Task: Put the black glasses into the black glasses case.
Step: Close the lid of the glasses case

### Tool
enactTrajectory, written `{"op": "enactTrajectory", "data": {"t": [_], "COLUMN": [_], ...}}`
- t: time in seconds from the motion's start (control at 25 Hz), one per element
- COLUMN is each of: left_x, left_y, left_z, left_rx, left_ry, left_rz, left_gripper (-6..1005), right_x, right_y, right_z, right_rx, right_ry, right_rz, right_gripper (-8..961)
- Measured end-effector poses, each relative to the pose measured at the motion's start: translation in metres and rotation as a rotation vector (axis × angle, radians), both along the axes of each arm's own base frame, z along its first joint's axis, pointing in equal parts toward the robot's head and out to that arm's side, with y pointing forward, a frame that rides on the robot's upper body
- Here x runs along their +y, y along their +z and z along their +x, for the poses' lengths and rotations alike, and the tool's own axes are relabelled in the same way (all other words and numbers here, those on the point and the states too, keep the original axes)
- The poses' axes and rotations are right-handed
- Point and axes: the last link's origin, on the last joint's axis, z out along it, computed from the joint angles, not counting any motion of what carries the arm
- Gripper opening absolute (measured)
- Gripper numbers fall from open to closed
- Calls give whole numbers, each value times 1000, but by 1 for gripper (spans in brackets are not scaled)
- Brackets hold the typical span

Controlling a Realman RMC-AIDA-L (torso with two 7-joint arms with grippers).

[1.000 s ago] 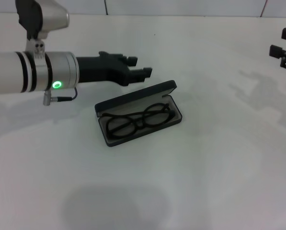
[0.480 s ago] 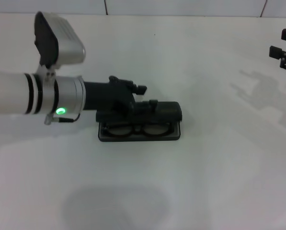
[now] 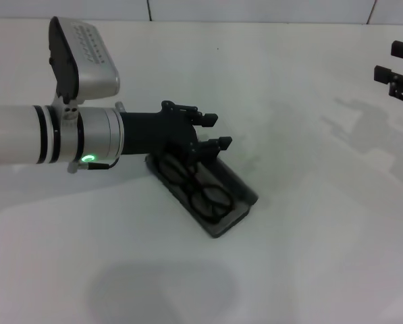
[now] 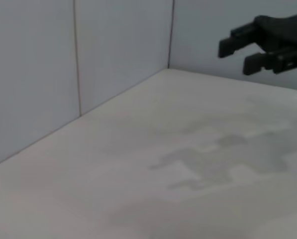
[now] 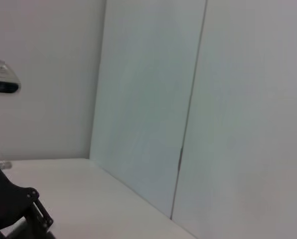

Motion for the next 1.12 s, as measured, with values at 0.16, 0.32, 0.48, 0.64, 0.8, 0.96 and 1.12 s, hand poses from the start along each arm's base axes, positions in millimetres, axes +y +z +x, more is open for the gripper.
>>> {"op": "enactTrajectory", "data": {"t": [0.16,0.32,0.48,0.64,0.8,0.96,1.12], "left_x": [-3,-3,0,1,2,1,-1], "left_y": [-4,-4,-5,-8,-9,-9,-9], "left_z": [-2,-4,-11,-16,-18,-20,-22], "left_rx": [22,34,58,74,79,79,82], "left_ry": [-15,-14,9,34,42,47,52], "left_rz": [-11,-10,12,21,23,23,21], "left_gripper": [526,533,541,548,556,563,570], "right_x": [2,4,5,6,7,8,8], "right_y": [0,0,0,0,-2,-3,-3], "right_z": [0,0,0,-1,-1,-2,-2], "right_rx": [-6,-12,-15,-21,-31,-39,-43], "right_ry": [-1,-8,-8,-8,-7,-5,-5], "right_rz": [2,11,13,11,6,0,-3], "right_gripper": [473,473,473,473,473,473,474]}}
